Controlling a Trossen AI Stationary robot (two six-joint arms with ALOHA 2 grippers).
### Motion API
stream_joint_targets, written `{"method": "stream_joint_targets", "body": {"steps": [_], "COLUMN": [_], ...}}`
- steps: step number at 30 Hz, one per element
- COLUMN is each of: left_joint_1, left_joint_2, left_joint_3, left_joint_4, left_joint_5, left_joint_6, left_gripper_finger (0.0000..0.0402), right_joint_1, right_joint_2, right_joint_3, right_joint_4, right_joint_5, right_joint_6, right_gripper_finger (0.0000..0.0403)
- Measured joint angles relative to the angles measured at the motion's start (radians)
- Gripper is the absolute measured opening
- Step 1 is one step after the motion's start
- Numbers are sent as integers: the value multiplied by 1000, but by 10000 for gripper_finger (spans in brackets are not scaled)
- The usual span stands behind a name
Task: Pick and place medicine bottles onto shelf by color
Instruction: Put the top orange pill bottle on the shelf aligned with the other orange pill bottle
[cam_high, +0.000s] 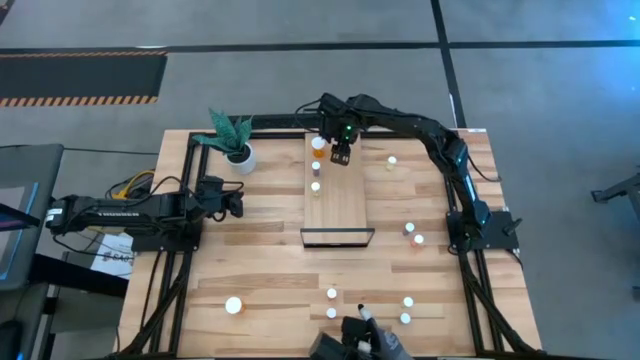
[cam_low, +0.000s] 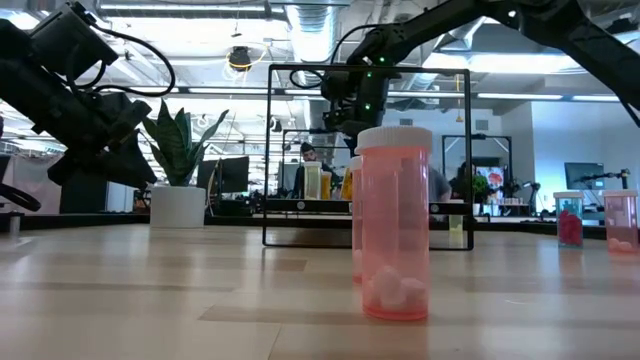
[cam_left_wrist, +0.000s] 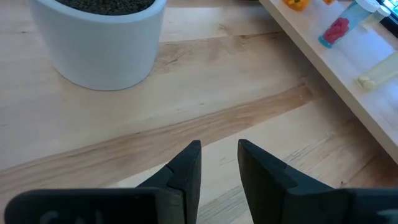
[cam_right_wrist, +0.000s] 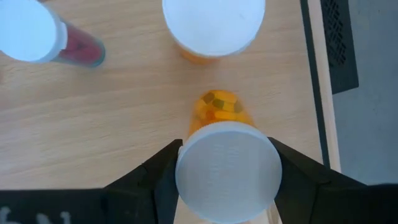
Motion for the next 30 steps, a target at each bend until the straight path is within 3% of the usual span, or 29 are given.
{"method": "stream_joint_targets", "body": {"steps": [30], "left_joint_1": [0], "left_joint_2": [0], "left_joint_3": [0], "left_joint_4": [0], "left_joint_5": [0], "left_joint_6": [0], "left_gripper_finger": [91], "right_joint_1": [-2], "right_joint_2": [0], "right_joint_3": [-10], "right_joint_4": [9], "right_joint_5": [0], "right_joint_6": [-82], "right_gripper_finger": [230]}}
